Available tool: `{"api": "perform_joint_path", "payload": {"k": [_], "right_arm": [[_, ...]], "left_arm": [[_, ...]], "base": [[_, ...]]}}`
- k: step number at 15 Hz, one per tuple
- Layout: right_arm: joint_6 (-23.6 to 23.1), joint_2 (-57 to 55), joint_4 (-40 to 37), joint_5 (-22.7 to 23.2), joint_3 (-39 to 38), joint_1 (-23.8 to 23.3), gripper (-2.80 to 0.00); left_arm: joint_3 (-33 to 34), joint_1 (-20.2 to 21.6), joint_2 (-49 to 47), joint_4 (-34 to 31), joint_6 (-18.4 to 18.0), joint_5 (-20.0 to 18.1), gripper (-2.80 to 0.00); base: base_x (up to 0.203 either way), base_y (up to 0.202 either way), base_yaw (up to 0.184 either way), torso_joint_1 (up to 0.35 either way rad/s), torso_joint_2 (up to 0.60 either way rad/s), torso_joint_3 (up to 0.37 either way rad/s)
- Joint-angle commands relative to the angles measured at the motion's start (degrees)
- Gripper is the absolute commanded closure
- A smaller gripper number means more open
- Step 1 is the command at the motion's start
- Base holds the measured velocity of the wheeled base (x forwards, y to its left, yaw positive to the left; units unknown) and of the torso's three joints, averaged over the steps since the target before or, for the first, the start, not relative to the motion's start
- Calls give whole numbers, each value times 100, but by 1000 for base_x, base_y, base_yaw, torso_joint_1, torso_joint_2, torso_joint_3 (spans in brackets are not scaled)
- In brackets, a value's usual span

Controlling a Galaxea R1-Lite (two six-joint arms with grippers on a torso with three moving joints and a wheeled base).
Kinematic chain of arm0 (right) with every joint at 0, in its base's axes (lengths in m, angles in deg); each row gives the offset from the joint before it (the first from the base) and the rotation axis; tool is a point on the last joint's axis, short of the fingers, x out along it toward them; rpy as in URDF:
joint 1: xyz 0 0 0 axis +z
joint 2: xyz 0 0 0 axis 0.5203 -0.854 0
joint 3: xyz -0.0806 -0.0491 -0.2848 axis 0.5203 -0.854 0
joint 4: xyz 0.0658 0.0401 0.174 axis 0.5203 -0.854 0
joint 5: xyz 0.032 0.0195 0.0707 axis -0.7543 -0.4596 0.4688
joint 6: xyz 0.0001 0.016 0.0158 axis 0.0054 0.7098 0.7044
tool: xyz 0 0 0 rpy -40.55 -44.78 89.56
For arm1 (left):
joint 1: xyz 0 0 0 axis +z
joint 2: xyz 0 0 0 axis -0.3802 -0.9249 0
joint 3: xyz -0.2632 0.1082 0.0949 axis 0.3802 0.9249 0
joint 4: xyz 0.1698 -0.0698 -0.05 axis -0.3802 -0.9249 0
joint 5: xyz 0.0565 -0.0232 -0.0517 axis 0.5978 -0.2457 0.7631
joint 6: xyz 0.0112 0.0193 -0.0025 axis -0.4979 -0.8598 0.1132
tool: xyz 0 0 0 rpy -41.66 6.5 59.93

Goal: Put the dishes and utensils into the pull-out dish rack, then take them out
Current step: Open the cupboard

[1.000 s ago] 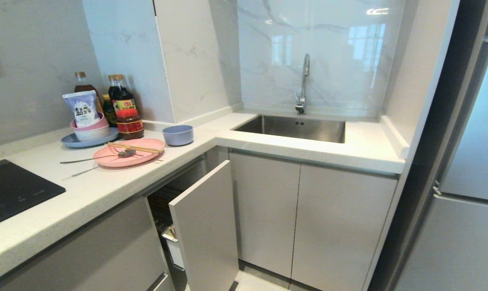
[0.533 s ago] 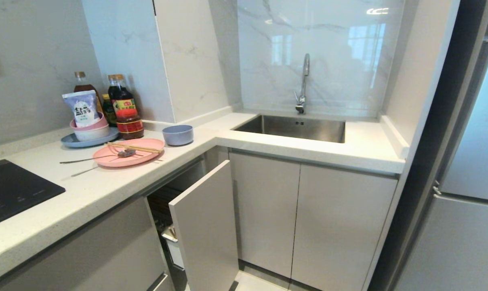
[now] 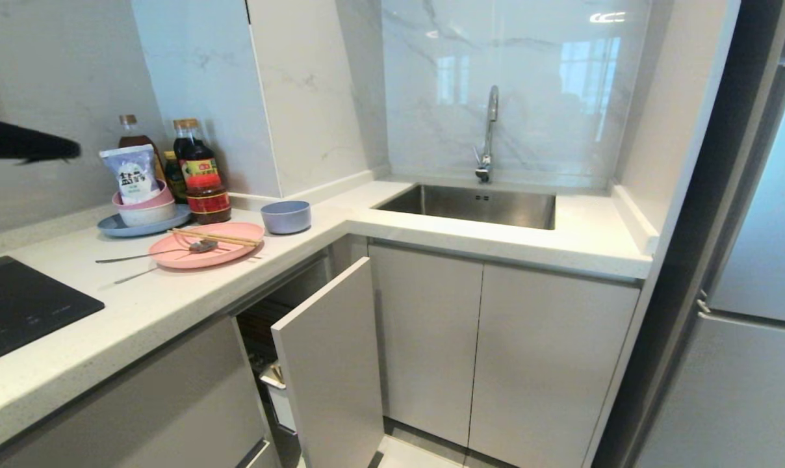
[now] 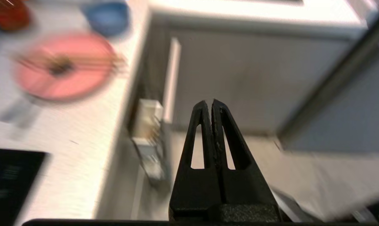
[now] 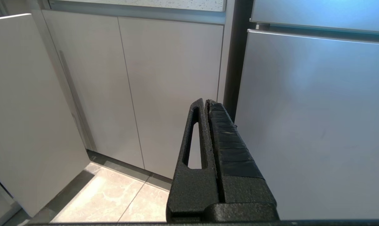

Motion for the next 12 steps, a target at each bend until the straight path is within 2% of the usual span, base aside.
{"api": "perform_joint_path", "payload": {"k": [1, 3, 4, 8, 10, 12], "right_arm": [[-3, -2, 1, 2, 0, 2, 0], [-3, -2, 1, 2, 0, 2, 0], [-3, -2, 1, 3, 0, 2, 0], [-3, -2, 1, 4, 0, 2, 0], [-3, -2, 1, 4, 0, 2, 0], [-3, -2, 1, 4, 0, -4, 0]], "left_arm": [[-289, -127, -914, -258, 20, -58, 0], [-621, -280, -1412, -382, 287, -13, 0], [-739, -380, -1685, -402, 523, 181, 0], [-1028, -998, -2776, -339, 1475, 1216, 0], [-1063, -1370, -3275, -144, 2159, 1843, 0], [-1072, -1598, -3670, -61, 2670, 2227, 0]], "base": [[0, 0, 0, 0, 0, 0], [0, 0, 0, 0, 0, 0], [0, 0, 0, 0, 0, 0], [0, 0, 0, 0, 0, 0], [0, 0, 0, 0, 0, 0], [0, 0, 0, 0, 0, 0]]}}
